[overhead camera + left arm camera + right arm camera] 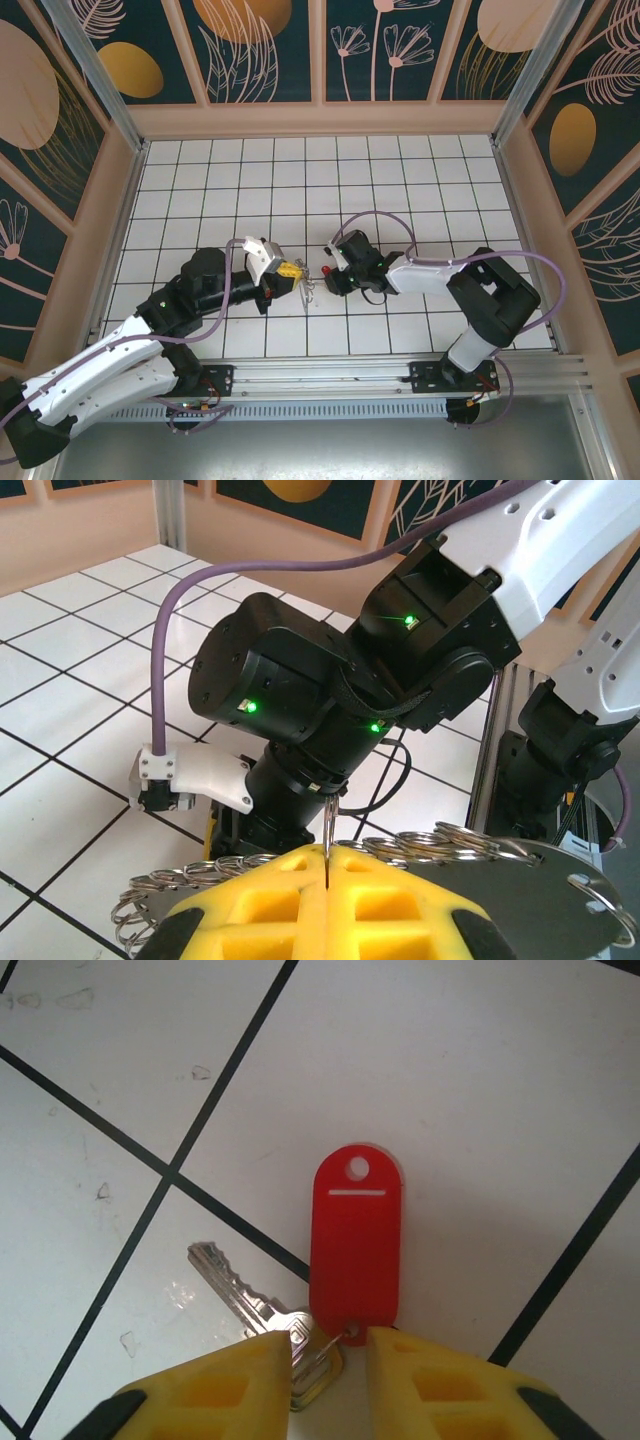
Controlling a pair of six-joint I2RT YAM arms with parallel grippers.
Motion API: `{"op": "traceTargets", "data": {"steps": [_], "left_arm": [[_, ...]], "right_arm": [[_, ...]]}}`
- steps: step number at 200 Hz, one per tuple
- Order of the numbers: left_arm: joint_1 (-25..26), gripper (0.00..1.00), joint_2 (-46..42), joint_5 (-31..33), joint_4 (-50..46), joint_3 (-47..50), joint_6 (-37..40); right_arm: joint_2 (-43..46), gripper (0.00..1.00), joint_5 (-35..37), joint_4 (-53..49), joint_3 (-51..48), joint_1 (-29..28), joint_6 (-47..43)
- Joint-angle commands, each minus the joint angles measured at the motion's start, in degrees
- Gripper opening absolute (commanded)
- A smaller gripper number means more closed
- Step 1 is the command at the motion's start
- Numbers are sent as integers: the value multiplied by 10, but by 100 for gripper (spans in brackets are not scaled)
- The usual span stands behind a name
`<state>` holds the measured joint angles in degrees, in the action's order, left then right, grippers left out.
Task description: Put the keys on the keyring
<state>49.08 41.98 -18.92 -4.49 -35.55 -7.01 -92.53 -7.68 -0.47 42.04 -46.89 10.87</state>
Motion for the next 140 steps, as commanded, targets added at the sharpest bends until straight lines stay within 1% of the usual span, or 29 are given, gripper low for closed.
{"op": "traceTargets", "data": {"steps": [1,18,39,64,91,108,124,140], "left_arm": [[0,0,-7,7,26,2,-6],[-1,0,-7,9,25,1,-7],[0,0,-8,9,25,1,-7],[0,0,-6,8,25,1,-7],[0,0,-5,7,26,1,-7],[-1,0,-5,6,23,0,-7],[0,0,-5,5,22,0,-8],[0,0,-5,5,21,0,-11]], "right_arm": [[-8,24,15,4,2,-3,2],[-6,20,11,15,-2,0,3],[-10,12,14,9,3,3,0],[-5,0,18,5,-2,8,-3],[14,0,20,-6,-10,17,-12],[34,0,11,-31,-13,23,-28],[53,0,-16,-75,-7,33,-29],[68,0,-17,-150,5,33,-29]]}}
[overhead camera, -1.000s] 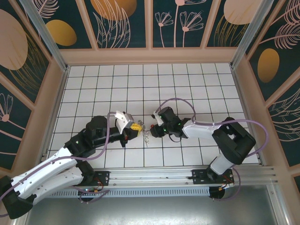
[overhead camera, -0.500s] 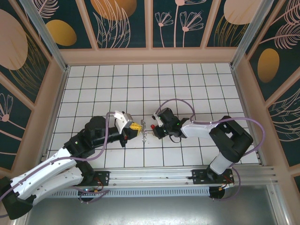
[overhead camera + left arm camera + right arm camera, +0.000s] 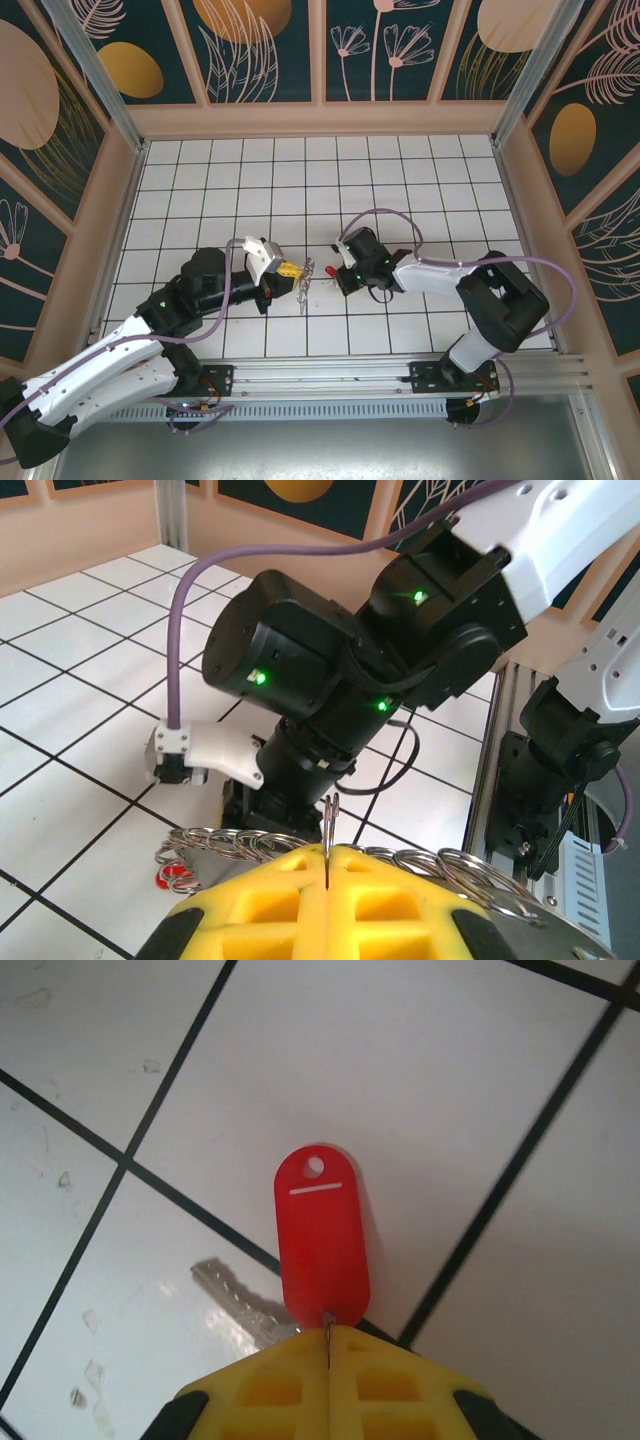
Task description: Put the keys on the keyring
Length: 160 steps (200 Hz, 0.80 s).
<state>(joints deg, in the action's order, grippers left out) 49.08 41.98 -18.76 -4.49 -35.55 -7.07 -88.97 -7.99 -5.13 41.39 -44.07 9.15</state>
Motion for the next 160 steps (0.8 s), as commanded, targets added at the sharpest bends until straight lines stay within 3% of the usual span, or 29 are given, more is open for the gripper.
{"op": "traceTargets", "data": {"steps": [1,36,111,160], "left_arm": [[0,0,-5,4,21,0,-11],[-1,0,0,1,31,1,-5],[0,0,-3,-4,37,4,-9],[-1,0,13,-8,46,4,-8]], "right_arm": [[33,0,-14,-108,12,5,-12],[75,0,-7,-135,5,18,13],[-17,0,-9,-99,58,45,-15],[14,20,10,-79,42,85,-10]]}}
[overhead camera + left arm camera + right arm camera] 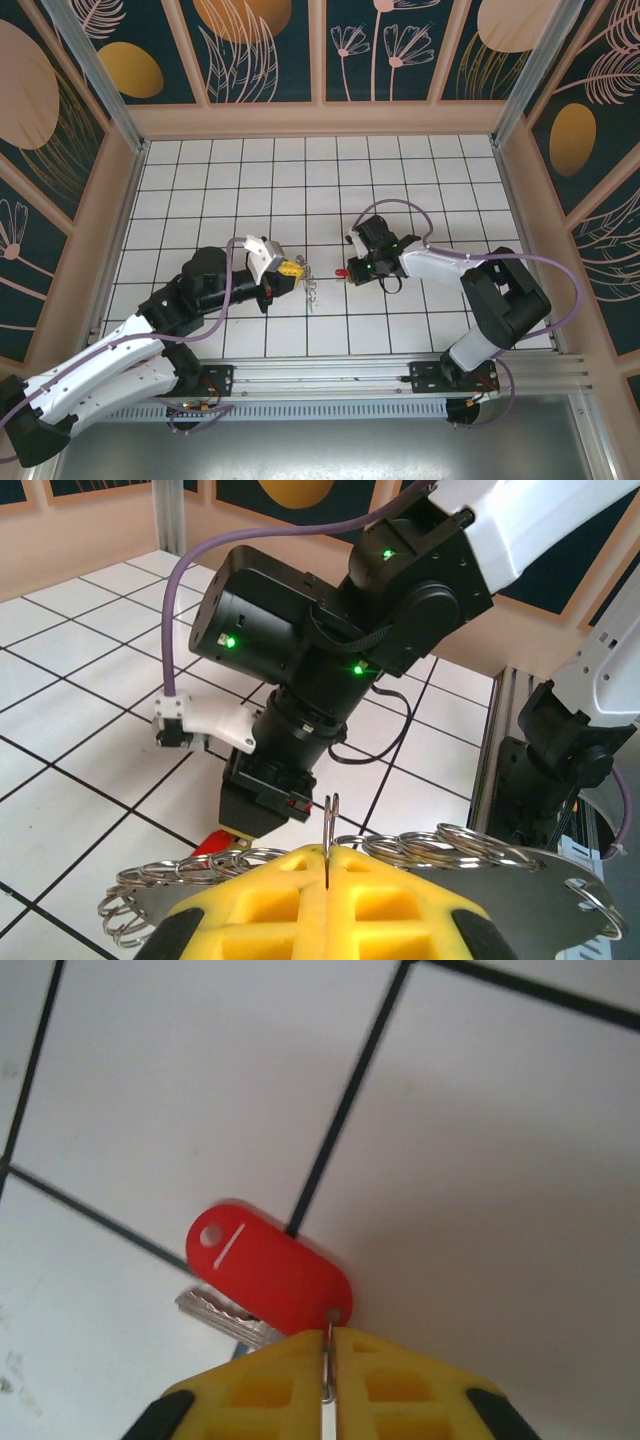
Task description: Put the keys on the keyring
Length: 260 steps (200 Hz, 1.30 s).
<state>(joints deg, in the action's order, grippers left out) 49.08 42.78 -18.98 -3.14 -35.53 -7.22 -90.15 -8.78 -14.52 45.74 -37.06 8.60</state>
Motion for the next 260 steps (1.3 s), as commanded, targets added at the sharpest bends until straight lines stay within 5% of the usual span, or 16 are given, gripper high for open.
{"op": "traceTargets", "data": {"steps": [1,30,86,260], "left_arm": [[-1,0,5,-7,33,4,-7],[0,0,17,-12,46,6,-9],[-1,0,23,-17,52,6,-10],[0,0,27,-21,53,0,-8]], "right_arm": [[27,20,18,15,-2,15,-5],[58,31,13,38,-28,17,10],[124,36,-16,139,-130,16,71],[73,29,-40,207,-150,26,83]]}}
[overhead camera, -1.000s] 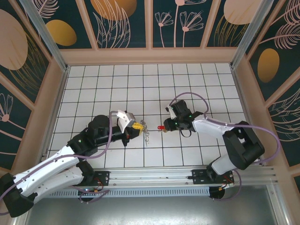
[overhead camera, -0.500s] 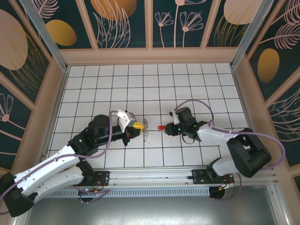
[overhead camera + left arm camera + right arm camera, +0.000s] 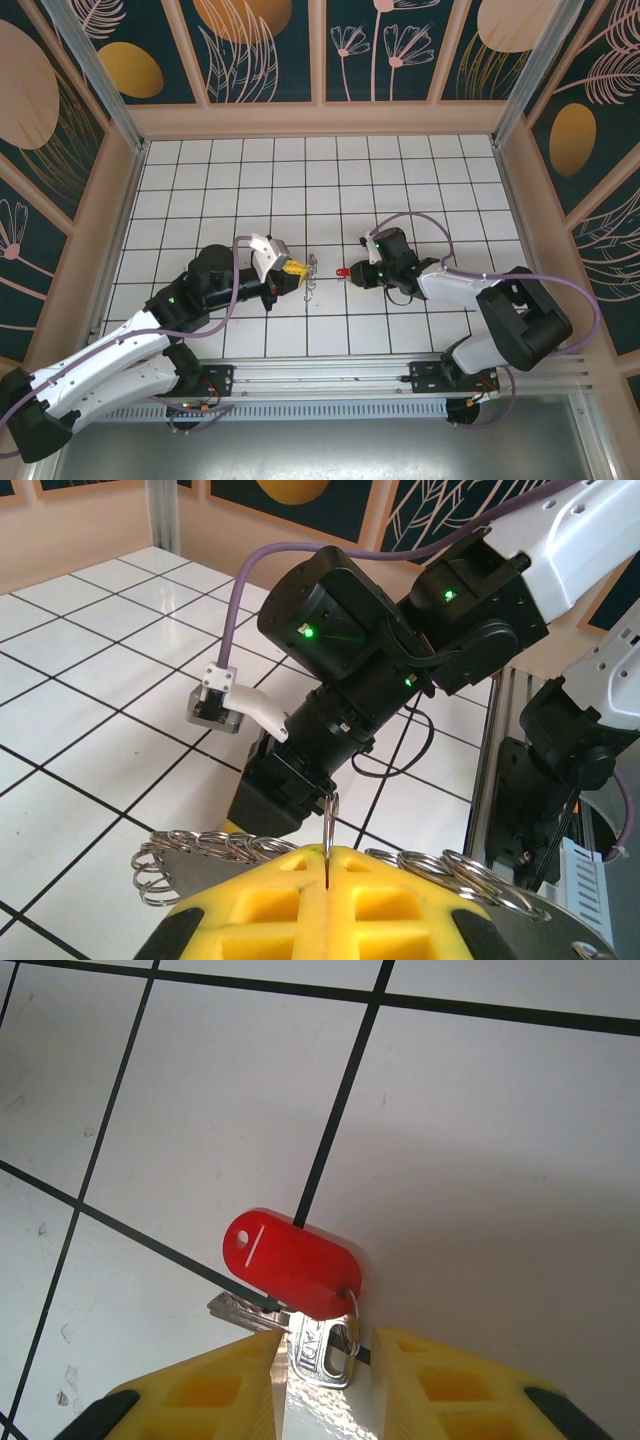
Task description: Put the keys on the keyring
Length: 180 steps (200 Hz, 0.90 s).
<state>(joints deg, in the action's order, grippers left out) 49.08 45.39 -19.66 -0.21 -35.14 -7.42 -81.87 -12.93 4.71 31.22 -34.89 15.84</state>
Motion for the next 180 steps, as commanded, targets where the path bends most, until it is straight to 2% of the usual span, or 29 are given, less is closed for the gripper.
{"op": "traceTargets", "data": {"steps": [1,47,88,180], "left_arm": [[0,0,1,-14,24,-4,-6],[-1,0,1,-14,23,-5,-7],[0,0,3,-15,25,-5,-7],[0,0,1,-17,25,-1,-8]], "right_arm": [[-11,29,2,15,-5,4,11],[-25,27,-6,26,-1,5,12],[-30,21,-8,32,1,8,10],[-50,18,-24,43,7,16,10]]}}
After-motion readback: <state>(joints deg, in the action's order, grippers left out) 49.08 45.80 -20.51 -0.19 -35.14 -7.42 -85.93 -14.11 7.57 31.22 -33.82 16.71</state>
